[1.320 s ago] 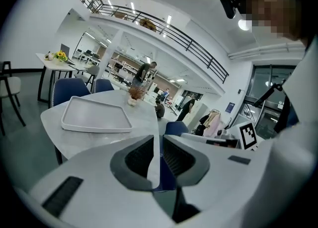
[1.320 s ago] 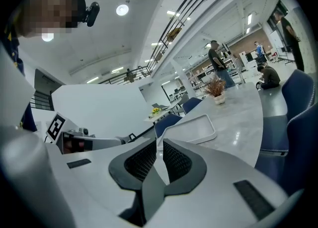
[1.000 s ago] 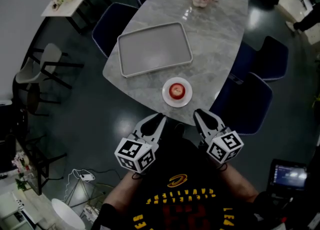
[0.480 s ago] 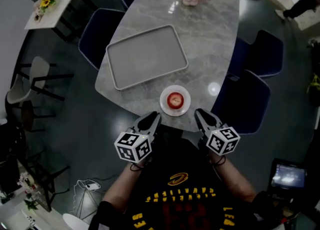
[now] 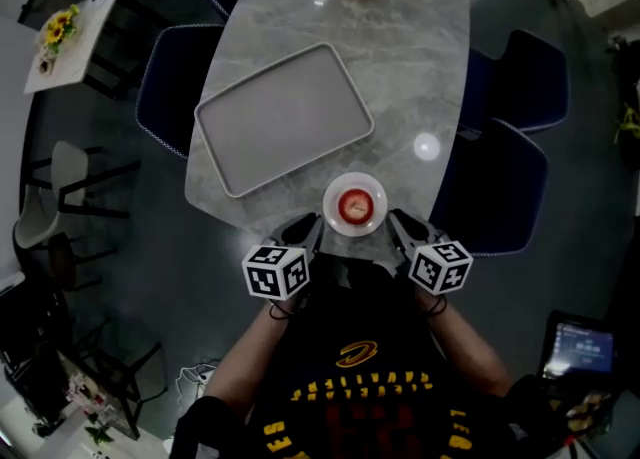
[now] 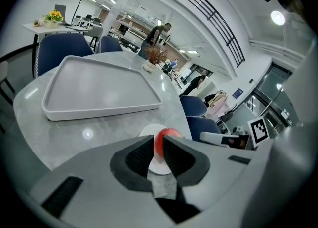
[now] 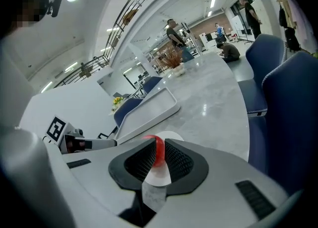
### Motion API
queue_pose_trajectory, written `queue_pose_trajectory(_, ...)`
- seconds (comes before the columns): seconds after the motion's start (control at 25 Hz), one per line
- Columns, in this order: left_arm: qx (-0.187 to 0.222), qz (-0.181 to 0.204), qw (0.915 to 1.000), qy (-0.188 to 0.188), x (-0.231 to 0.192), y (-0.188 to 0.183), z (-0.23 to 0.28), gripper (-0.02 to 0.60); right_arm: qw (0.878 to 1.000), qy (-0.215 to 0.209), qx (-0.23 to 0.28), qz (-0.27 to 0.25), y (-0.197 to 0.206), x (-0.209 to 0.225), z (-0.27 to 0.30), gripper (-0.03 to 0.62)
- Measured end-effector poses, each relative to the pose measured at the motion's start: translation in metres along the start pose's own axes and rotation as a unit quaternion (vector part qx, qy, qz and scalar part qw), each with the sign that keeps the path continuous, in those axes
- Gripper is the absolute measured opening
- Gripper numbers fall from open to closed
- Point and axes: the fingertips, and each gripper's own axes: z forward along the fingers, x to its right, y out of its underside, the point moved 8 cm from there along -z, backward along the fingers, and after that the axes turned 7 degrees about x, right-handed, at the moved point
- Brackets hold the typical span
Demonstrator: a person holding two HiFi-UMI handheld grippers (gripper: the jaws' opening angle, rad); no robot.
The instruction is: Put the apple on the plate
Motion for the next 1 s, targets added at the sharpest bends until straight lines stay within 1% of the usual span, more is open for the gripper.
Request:
queue_pose_trajectory(0.16, -0.034, -0.020, 0.9992, 0.005, -0.018, 0.008, 0.022, 0.044, 1.000, 0.020, -0.007, 0.013, 0.014, 0.014, 0.015, 0.044)
queue_pose_trajectory(0.36, -0.062, -0.038, 0.9973, -0.008, -0.034, 0.015, 0.042, 0.051, 0.999, 0.042, -0.017, 0.022, 0.026, 0.031, 0.027, 0.046)
queue_pose_trajectory(0.4, -0.068, -0.042, 0.9968, -0.008, -0.036, 0.016, 0.044, 0.063, 0.999, 0.045, -0.020, 0.023, 0.028, 0.033, 0.028, 0.046)
queue_pose_trajectory(0.52, -0.084, -0.060, 0.9947, -0.007, -0.041, 0.021, 0.052, 0.063, 0.998, 0.053, -0.032, 0.031, 0.036, 0.038, 0.031, 0.046)
queue_pose_trajectory(0.8, -0.110, -0.087, 0.9901, 0.001, -0.050, 0.031, 0.067, 0.063, 0.994, 0.070, -0.048, 0.062, 0.051, 0.046, 0.037, 0.046)
queue_pose_trajectory(1.0, -0.115, -0.107, 0.9877, 0.003, -0.052, 0.035, 0.072, 0.063, 0.992, 0.070, -0.052, 0.088, 0.056, 0.050, 0.039, 0.044)
